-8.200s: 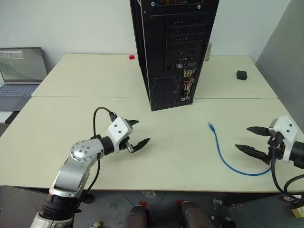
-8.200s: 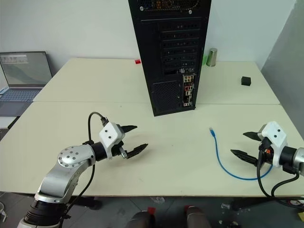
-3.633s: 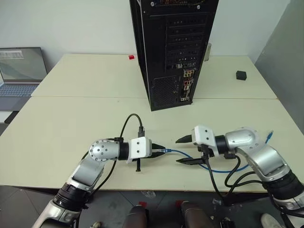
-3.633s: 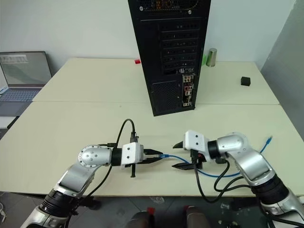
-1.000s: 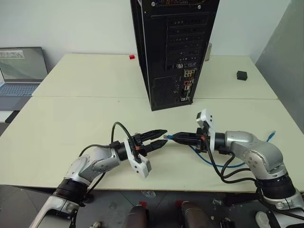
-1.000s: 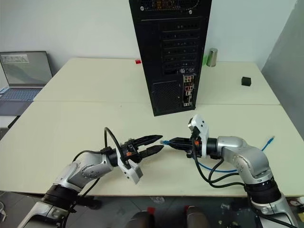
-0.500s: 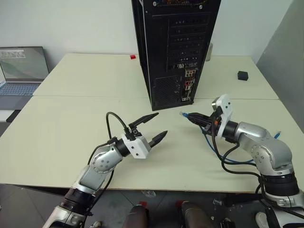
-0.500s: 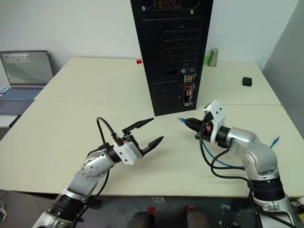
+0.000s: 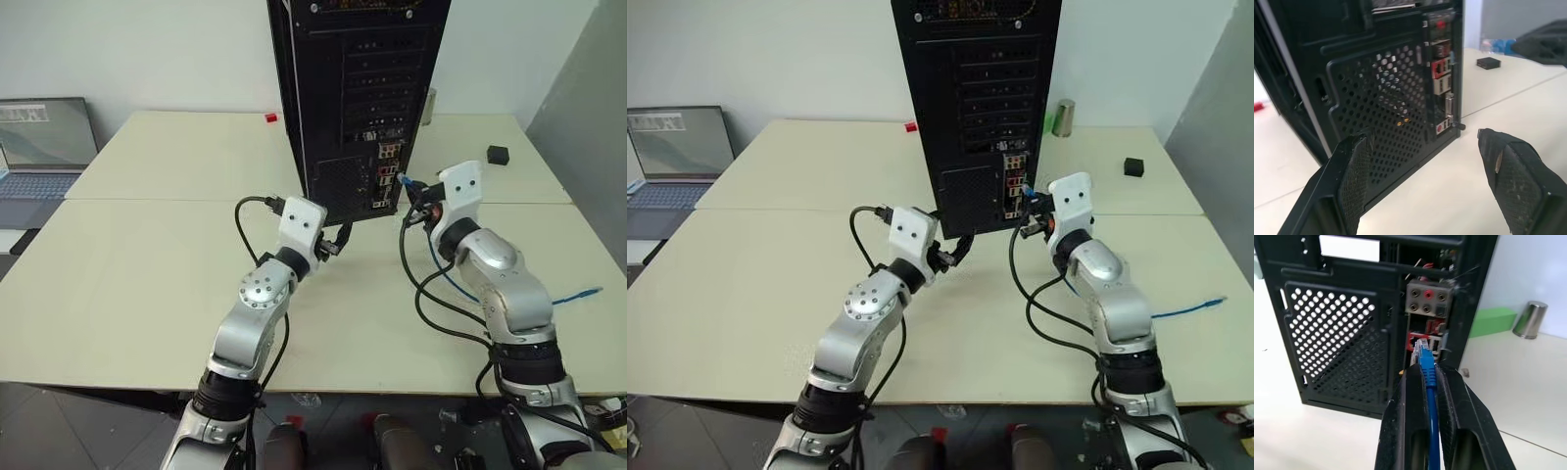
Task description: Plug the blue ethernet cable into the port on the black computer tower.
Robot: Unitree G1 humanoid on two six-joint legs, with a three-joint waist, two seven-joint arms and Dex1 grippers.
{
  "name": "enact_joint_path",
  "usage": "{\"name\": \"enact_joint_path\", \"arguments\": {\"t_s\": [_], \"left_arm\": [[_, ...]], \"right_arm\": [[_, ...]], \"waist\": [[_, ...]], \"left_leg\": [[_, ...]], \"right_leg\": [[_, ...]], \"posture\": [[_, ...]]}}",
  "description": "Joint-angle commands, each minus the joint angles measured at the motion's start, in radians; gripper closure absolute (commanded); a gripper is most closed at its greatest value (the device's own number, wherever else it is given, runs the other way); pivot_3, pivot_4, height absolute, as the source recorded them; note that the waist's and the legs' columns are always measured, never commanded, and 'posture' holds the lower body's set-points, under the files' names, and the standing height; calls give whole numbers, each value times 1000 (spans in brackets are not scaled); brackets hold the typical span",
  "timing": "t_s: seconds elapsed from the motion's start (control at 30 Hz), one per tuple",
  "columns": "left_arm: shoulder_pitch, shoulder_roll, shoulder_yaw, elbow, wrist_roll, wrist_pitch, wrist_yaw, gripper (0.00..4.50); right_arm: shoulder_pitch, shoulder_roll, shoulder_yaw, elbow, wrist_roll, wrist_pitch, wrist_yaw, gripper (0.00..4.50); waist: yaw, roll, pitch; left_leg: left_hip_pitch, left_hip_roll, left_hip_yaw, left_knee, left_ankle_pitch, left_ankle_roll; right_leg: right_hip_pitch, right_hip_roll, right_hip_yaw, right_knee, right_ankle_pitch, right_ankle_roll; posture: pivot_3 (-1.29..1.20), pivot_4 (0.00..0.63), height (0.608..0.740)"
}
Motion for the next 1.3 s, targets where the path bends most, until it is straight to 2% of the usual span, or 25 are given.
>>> {"name": "enact_joint_path", "arguments": {"t_s": [0.03, 0.4, 0.6, 1.3], "left_arm": [[-29, -31, -23, -19, 4, 40, 11, 935], [-86, -33, -3, -5, -3, 174, 1, 935], [-90, -31, -6, -20, -31, 125, -50, 935], [-80, -13, -5, 1, -21, 44, -66, 935]], "right_arm": [[-59, 43, -11, 17, -17, -31, -44, 4500], [-108, 107, -12, 116, -48, -47, -82, 4500], [-118, 121, -19, 141, -54, -61, -84, 4500], [-130, 115, -15, 161, -62, -79, -62, 4500]], "waist": [[0, 0, 0], [0, 0, 0], [0, 0, 0], [0, 0, 0]], "left_leg": [[0, 0, 0, 0, 0, 0], [0, 0, 2, 0, 0, 0], [0, 0, 2, 0, 0, 0], [-1, 0, 3, 0, 0, 0]], "right_leg": [[0, 0, 0, 0, 0, 0], [0, 0, 0, 0, 0, 0], [0, 0, 0, 0, 0, 0], [0, 0, 0, -1, 0, 0]], "posture": [[0, 150, 740], [0, 150, 740], [0, 150, 740], [0, 150, 740]]}}
